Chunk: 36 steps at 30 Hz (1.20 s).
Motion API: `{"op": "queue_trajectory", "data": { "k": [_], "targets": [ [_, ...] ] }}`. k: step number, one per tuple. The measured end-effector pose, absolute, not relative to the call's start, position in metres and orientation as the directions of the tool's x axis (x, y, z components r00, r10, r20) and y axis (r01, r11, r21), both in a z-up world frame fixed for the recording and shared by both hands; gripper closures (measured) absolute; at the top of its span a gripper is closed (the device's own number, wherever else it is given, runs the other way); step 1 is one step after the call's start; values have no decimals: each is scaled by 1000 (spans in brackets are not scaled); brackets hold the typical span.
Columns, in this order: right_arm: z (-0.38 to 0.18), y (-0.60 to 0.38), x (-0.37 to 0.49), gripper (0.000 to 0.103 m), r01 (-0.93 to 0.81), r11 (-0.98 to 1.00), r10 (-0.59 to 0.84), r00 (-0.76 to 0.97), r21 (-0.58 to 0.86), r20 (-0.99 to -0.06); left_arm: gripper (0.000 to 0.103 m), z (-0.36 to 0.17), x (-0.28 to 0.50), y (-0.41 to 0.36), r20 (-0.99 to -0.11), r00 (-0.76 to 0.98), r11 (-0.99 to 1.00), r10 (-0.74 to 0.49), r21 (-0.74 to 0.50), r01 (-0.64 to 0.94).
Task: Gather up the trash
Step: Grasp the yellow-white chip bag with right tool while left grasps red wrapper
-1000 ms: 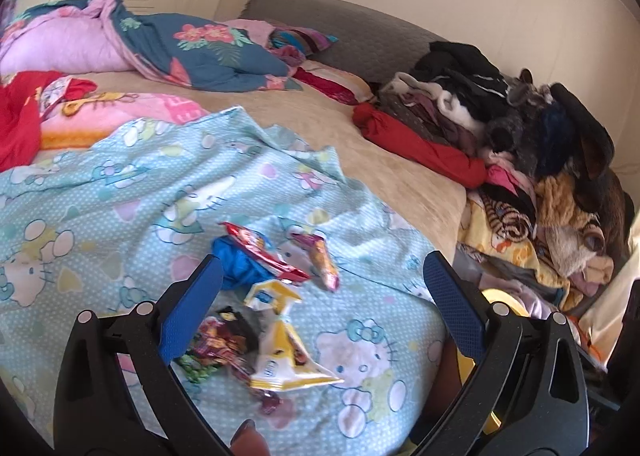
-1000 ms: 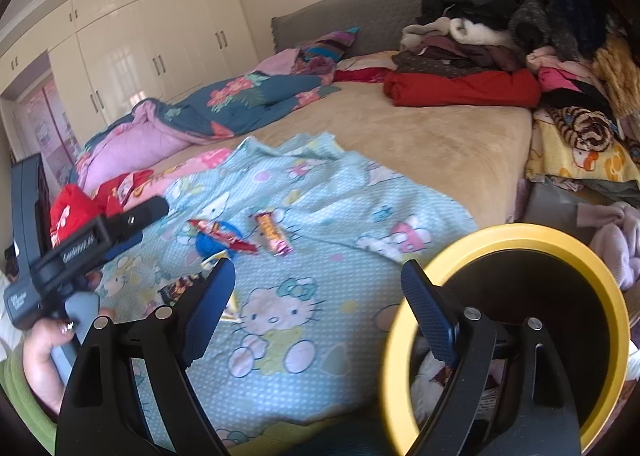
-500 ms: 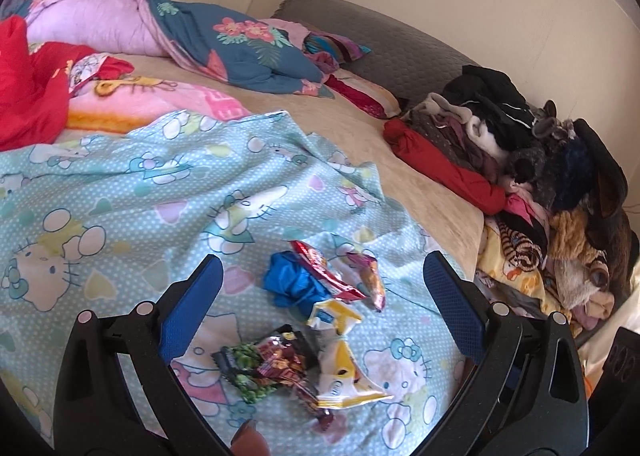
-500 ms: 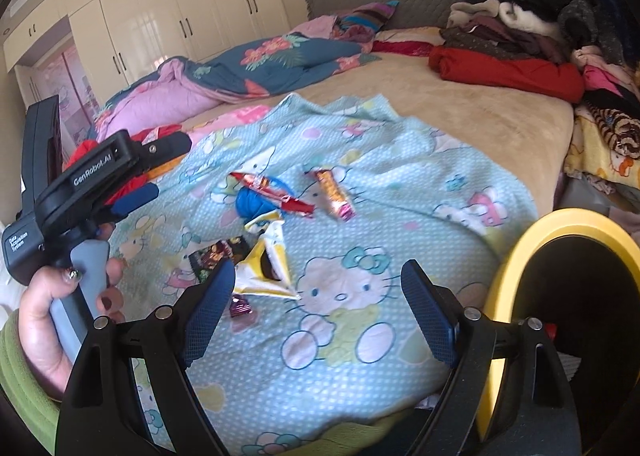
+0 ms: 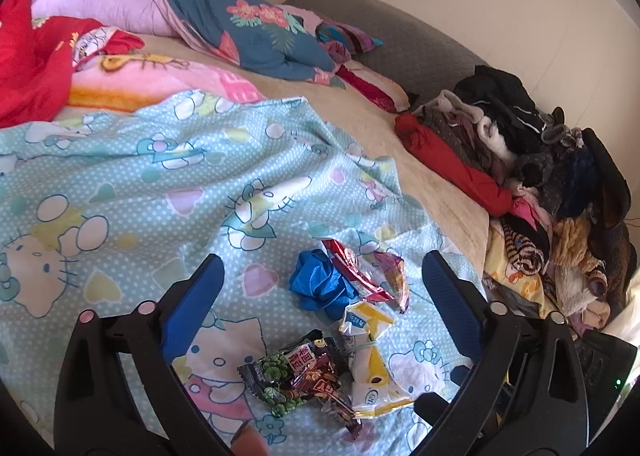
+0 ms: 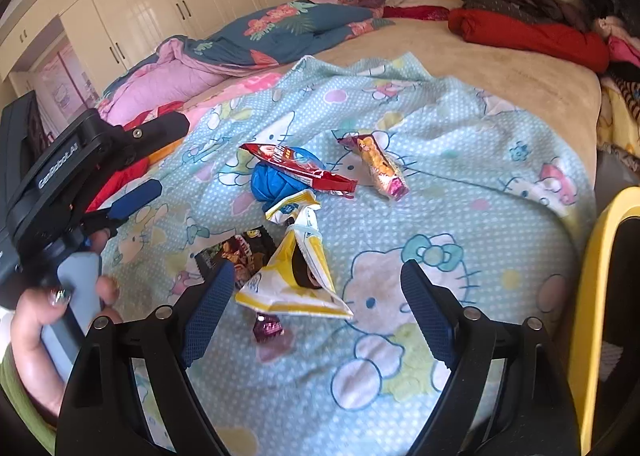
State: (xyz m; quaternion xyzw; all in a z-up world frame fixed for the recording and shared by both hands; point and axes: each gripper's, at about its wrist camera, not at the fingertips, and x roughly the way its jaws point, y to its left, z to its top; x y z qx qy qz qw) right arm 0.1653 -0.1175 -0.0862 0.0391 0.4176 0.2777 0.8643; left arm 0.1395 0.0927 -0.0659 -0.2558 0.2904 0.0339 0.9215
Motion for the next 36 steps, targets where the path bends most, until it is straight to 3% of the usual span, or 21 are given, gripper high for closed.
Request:
{"op": "queue_trajectory", "data": {
  "k": [7, 15, 19, 21, 33, 36],
  "targets": [
    [-106, -107, 182, 30, -423, 848, 502, 448, 319, -739, 35, -81, 164, 97, -584, 801, 862, -130, -466, -200],
    [-118, -96, 188, 33, -437, 828, 529, 402, 351, -747, 51, -93, 189, 97, -600, 773, 838, -204, -515, -179],
    [-122, -88, 189, 37, -451, 820, 535, 387, 352, -751, 62, -98, 198, 94, -608, 762, 831, -223, -527, -177],
    [-124, -85, 189, 46, -460, 816, 538, 381, 351, -752, 66, -100, 201, 93, -611, 758, 830, -229, -529, -176],
    [-128, -97, 181, 57, -466, 803, 558, 369, 372, -743, 96, -97, 206, 85, -615, 751, 837, -239, -522, -161],
    [-127, -103, 179, 57, -461, 797, 571, 364, 390, -736, 97, -94, 204, 82, -610, 754, 841, -243, -520, -149]
  ]
}}
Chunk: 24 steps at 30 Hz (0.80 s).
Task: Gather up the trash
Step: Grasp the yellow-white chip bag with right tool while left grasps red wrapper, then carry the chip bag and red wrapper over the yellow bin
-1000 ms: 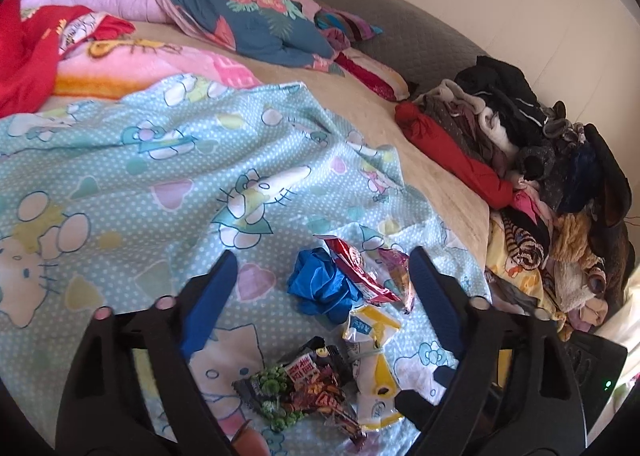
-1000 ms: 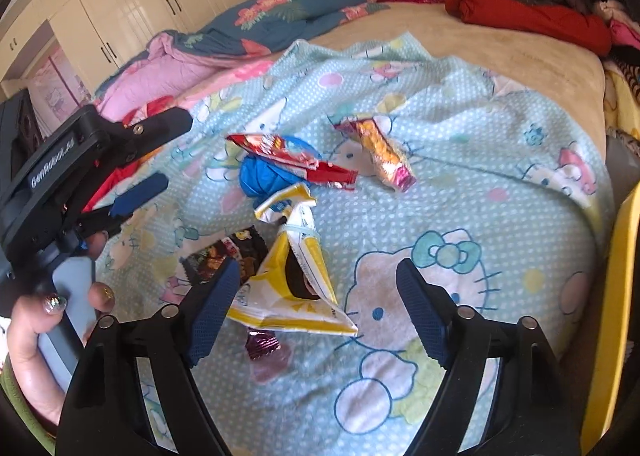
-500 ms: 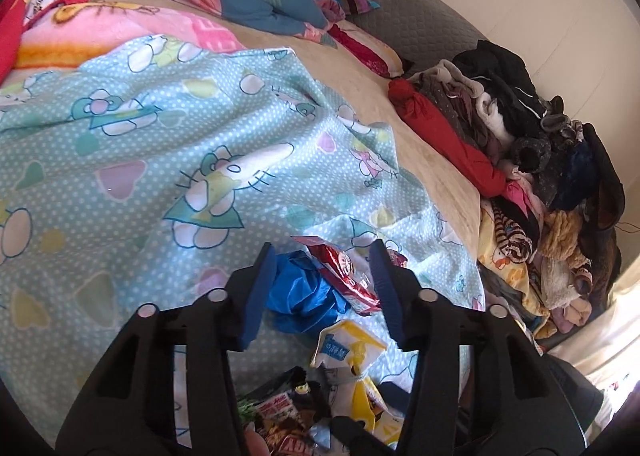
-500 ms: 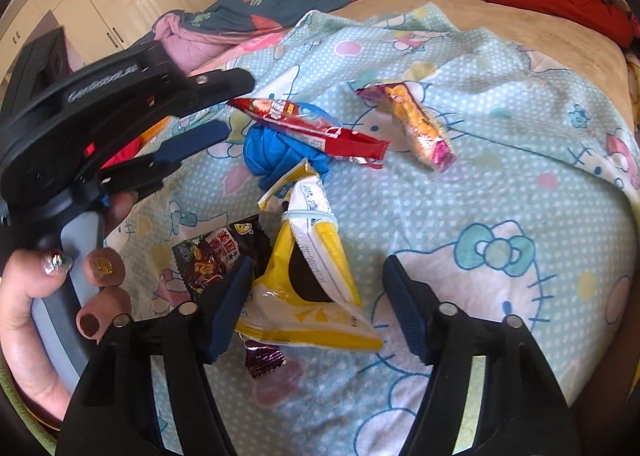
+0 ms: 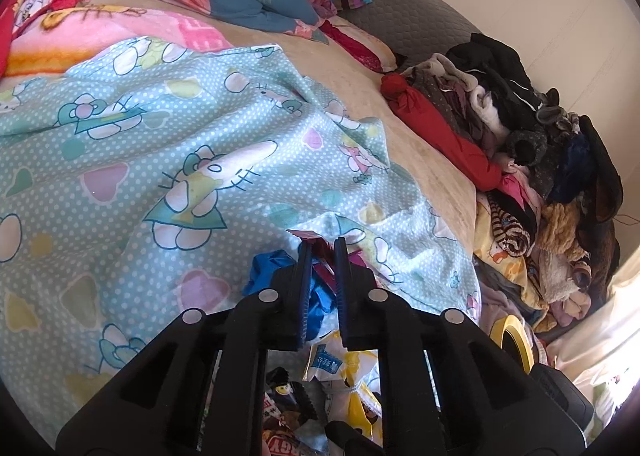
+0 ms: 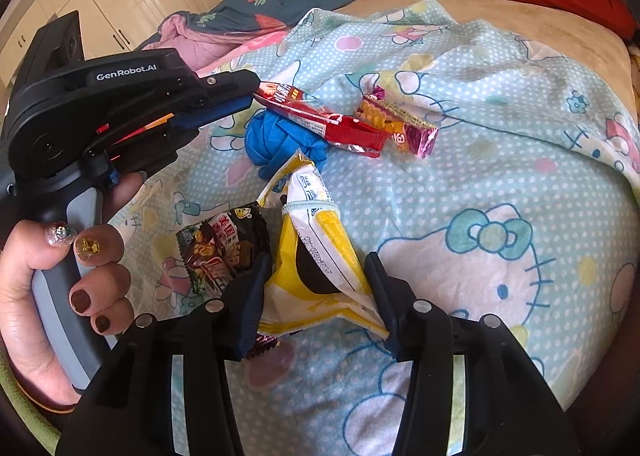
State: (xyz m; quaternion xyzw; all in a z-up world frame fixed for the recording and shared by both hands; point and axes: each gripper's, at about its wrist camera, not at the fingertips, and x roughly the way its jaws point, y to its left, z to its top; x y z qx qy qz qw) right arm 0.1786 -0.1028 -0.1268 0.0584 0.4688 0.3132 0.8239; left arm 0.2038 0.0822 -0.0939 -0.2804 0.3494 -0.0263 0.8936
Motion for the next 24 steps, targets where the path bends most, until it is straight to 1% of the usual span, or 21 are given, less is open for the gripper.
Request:
{"op": "queue_trajectory", "data": {
  "k": [7, 14, 24],
  "targets": [
    [-118, -123, 174, 58, -431, 780, 611, 367, 454, -701, 101, -83, 188, 77, -580, 776, 838, -248, -531, -129],
    [-108, -146, 172, 58, -399, 765, 641, 383, 506, -666, 101, -67, 168, 72, -547, 803, 842, -239, -529, -109],
    [-83, -163, 168, 58, -416, 791, 609, 459, 449, -647, 102, -38, 149, 61, -498, 835, 861, -234, -506, -61]
  ]
}}
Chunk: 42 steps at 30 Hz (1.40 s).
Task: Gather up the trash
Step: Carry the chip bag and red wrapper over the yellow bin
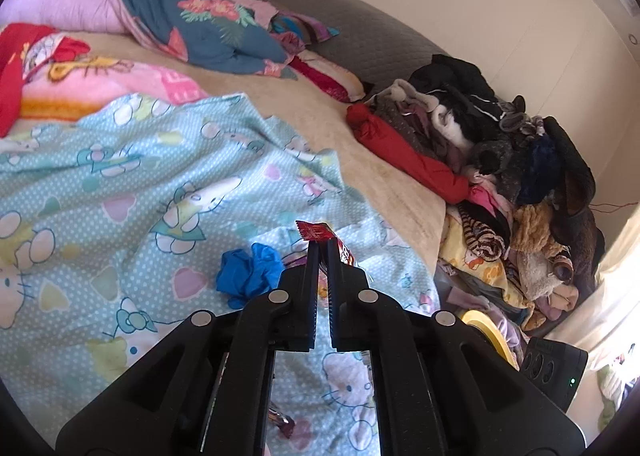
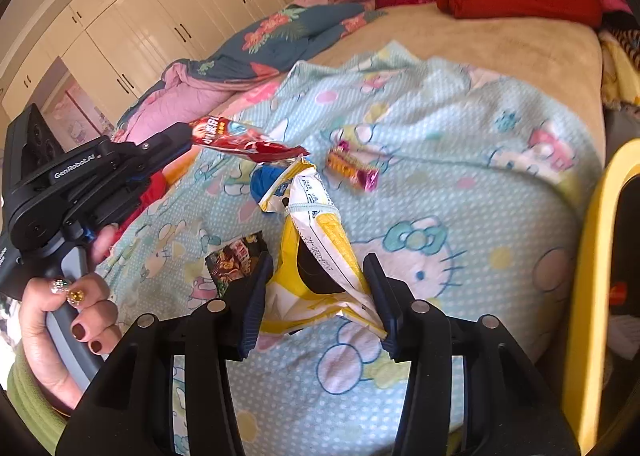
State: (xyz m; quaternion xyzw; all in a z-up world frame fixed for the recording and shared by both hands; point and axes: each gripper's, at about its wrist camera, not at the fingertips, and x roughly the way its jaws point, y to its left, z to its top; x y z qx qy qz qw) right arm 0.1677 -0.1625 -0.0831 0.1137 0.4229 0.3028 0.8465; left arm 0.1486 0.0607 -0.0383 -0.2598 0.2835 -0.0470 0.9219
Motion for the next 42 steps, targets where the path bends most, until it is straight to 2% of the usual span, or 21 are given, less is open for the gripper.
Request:
{"op": "queue_trajectory", "data": {
  "k": [14, 42],
  "targets": [
    [-59, -205, 168, 58, -366, 825, 564, 563, 430, -604, 102, -4, 131, 40, -438, 863, 870, -252, -493, 4],
    [-37, -301, 162, 58, -236, 842, 501, 679, 486, -537, 102, 14, 124, -27, -436, 845, 898, -310, -427, 109]
  ]
}}
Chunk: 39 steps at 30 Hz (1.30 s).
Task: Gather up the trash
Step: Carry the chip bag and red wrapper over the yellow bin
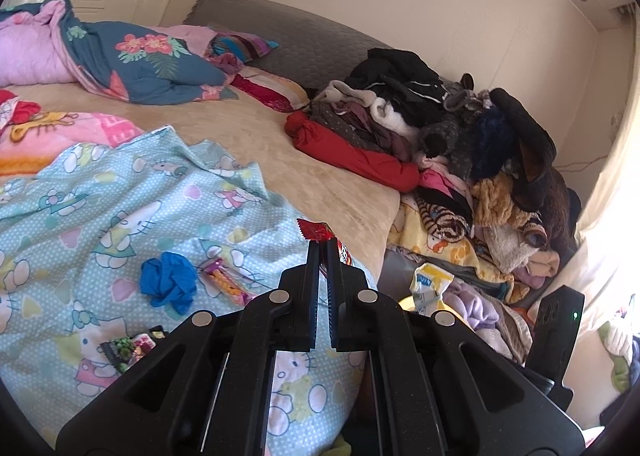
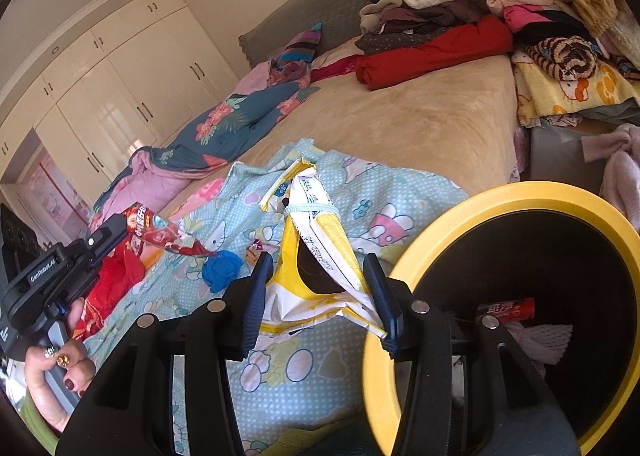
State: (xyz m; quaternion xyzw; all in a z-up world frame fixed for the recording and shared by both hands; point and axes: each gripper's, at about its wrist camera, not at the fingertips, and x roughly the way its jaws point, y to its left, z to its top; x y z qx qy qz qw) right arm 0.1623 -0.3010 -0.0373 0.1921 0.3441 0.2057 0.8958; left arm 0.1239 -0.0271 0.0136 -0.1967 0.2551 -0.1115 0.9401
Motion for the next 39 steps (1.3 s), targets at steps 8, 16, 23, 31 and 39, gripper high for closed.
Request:
{"op": "queue_trajectory", "data": {
  "k": [8, 16, 23, 31, 39],
  "targets": [
    [-39, -334, 163, 58, -190, 834, 486, 696, 518, -528, 102, 13, 124, -51, -450, 827, 904, -337, -400, 151],
    [-41, -367, 163, 58, -137, 834, 452, 725, 535, -520, 102, 10, 125, -74, -463, 809, 905, -363, -380, 189],
    [-44, -394, 161, 58, -90, 826, 427, 745, 556, -513, 102, 7, 125, -99, -477, 788, 905, -390, -357, 232],
    [-51, -417, 158, 58, -47, 820, 405, 752, 571, -520, 102, 2, 123, -129, -490, 760, 897, -427, -336, 288],
    [-61, -434, 160, 58, 0, 820, 377, 752, 573, -540, 102, -6, 124, -158, -514, 726, 888, -456, -310, 339]
  ]
}}
